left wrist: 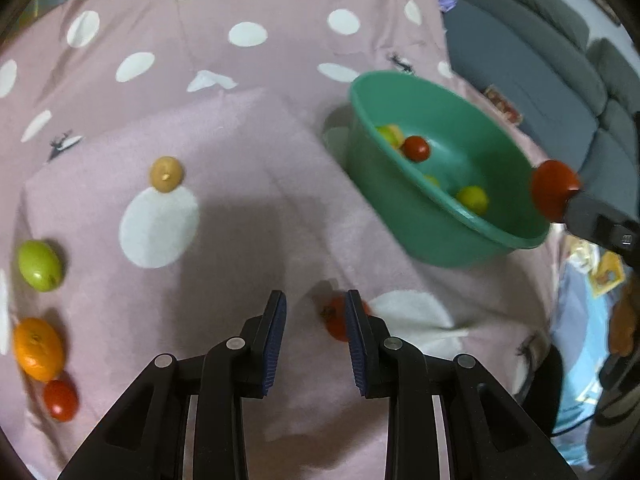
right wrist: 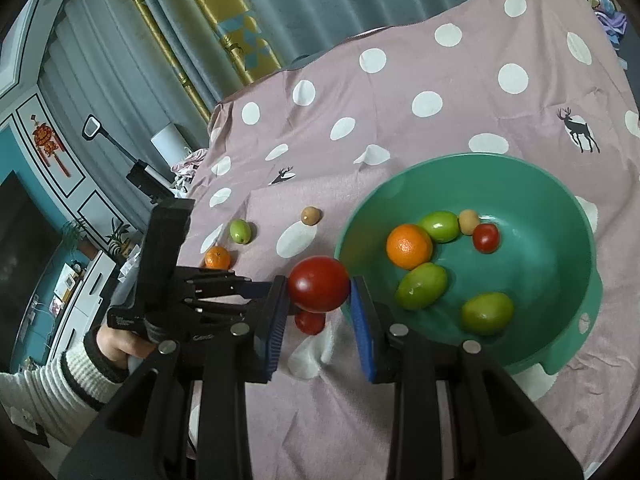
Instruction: Organize fruits
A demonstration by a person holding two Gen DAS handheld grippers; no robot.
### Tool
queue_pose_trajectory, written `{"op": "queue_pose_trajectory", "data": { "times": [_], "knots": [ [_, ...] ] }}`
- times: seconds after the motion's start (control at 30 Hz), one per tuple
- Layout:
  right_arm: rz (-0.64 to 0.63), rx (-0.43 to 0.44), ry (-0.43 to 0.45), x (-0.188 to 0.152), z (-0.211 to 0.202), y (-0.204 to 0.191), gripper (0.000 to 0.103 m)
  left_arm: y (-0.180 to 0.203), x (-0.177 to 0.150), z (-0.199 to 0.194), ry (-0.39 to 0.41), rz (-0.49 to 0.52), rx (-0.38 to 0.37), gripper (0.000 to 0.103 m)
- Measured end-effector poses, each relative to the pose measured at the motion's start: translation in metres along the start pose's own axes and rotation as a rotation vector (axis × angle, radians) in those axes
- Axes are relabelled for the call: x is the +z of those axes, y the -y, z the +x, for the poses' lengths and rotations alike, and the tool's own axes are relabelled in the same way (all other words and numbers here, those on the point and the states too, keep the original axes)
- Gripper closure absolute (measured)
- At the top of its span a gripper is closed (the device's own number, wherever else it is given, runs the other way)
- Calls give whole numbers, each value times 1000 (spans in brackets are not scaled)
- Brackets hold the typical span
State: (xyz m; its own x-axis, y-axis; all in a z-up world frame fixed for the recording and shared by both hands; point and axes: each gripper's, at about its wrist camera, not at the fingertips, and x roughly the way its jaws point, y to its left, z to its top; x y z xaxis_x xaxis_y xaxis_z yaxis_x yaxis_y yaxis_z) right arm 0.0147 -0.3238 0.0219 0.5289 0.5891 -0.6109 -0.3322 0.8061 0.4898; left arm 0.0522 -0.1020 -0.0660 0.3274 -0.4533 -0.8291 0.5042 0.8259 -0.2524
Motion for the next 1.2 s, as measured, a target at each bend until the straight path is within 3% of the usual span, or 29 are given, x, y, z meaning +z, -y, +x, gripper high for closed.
{"op": "queue_pose_trajectory", "data": {
  "times": [0.2, 0.67, 0.9, 1.1, 1.2],
  "knots": [
    [3, -2, -7, -1, 3, 1, 71, 15, -1, 10, -25, 48, -11, 74],
    [7, 3, -13, -3, 4, 1, 71, 14, -11, 10, -23, 30, -26, 74],
    [0, -2, -19, -2, 6, -1, 71, 18, -19, 6, -60, 38, -56, 74],
    [10, 1, -15, -2, 7, 0, 71, 21, -24, 0, -55, 43, 4, 73],
    [12, 0, -16, -2, 7, 0, 71, 10, -24, -7, -12, -16, 2, 73]
  ]
}}
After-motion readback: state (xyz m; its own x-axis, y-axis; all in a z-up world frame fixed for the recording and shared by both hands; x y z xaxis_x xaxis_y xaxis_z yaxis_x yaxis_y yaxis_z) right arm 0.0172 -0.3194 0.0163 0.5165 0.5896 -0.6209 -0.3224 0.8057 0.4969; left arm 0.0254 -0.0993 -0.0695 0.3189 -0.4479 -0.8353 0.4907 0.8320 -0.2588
